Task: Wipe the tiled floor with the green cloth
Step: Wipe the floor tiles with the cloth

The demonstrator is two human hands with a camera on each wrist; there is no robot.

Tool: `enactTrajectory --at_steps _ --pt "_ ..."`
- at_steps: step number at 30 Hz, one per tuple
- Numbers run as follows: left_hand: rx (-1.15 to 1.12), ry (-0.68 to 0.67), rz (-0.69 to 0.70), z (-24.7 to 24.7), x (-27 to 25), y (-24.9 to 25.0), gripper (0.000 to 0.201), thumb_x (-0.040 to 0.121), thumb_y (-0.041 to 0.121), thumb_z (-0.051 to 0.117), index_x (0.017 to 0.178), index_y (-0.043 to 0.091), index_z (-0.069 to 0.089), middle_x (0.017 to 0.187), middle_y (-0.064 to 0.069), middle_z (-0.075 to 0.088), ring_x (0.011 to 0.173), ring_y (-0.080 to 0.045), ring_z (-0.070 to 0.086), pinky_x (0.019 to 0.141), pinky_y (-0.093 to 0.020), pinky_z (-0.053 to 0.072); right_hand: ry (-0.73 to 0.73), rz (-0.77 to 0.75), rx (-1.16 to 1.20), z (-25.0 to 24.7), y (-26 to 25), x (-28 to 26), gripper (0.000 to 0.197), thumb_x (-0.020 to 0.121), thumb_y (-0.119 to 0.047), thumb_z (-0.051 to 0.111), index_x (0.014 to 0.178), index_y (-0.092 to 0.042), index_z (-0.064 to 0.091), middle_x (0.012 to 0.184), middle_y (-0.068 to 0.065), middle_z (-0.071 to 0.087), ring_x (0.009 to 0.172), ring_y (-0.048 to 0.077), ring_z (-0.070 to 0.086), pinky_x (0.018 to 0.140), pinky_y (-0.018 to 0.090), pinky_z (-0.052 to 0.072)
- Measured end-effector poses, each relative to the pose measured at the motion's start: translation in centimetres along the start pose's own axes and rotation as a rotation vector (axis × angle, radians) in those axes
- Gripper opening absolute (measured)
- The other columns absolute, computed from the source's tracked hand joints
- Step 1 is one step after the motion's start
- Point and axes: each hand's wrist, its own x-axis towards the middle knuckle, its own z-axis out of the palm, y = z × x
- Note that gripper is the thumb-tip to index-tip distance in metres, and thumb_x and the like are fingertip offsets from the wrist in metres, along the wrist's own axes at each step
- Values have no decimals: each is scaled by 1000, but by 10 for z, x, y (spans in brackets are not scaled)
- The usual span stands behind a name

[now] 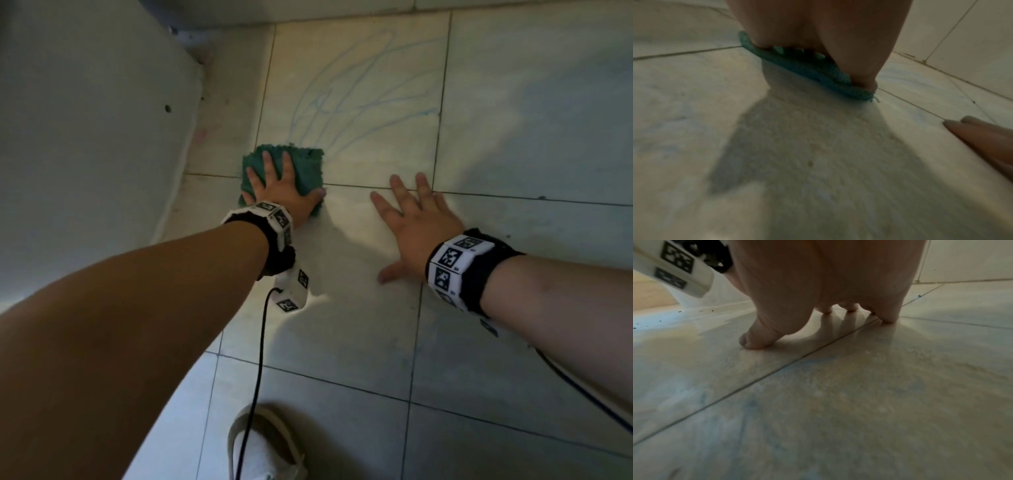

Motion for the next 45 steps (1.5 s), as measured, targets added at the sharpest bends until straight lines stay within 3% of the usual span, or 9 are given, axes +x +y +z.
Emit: enactTrajectory --at_steps 11,16,20,22,24,27,33,39,45 --pt "100 33 169 -22 35 59 97 87 74 45 156 33 -11 162 1 -26 147 -41 -19 117 -65 0 -12 -8 62 -6 4 -4 138 62 -77 73 154 -35 -20 160 2 -34 146 37 -30 122 52 -2" --pt "175 -11 288 -15 19 85 96 89 70 47 156 35 -14 161 2 -29 147 -40 -21 116 -65 -2 -13 34 45 -15 10 -3 136 62 -76 74 155 -37 -18 161 -1 -31 148 33 -26 121 49 -1" --pt "204 -38 361 6 -5 102 77 100 55 37 156 35 -12 161 3 -29 147 -39 -23 117 -65 -4 0 68 30 -13 15 -4 137 60 -83 69 154 -36 -19 160 2 -32 148 33 -26 122 50 -1" --pt "206 -66 365 7 -9 102 77 100 57 36 156 36 -12 161 4 -28 147 -38 -23 117 -64 -4 23 83 39 -16 21 -5 136 62 -83 67 156 -31 -16 162 5 -27 149 34 -23 124 50 4" --pt "193 -84 357 4 -9 99 78 98 63 35 156 38 -10 161 6 -28 147 -37 -23 118 -63 -3 58 158 79 -23 32 -2 137 64 -82 67 157 -24 -15 164 9 -21 150 37 -18 123 51 7" --pt "123 -102 345 1 -6 99 67 101 60 26 156 40 -6 161 9 -26 148 -33 -23 118 -62 -3 25 233 89 -38 48 5 137 65 -82 67 156 -25 -19 163 10 -22 149 42 -17 122 55 9" --pt "81 -52 252 -3 7 94 76 100 53 43 155 42 -8 161 10 -27 148 -32 -23 119 -61 -1 -64 198 96 -50 51 18 146 60 -75 78 155 -29 -22 160 8 -32 146 47 -22 119 62 7" --pt "-12 24 90 -39 53 63 76 99 55 43 157 38 -4 163 5 -21 149 -35 -17 119 -62 4 -130 200 127 -60 52 33 148 59 -65 85 152 -36 -25 155 4 -41 142 51 -29 116 68 8" --pt "13 7 41 -51 68 67 77 100 52 43 157 35 -5 163 4 -22 148 -39 -18 117 -65 3 -179 198 122 -64 50 37 148 60 -59 88 151 -38 -26 154 6 -43 139 54 -31 116 69 9"
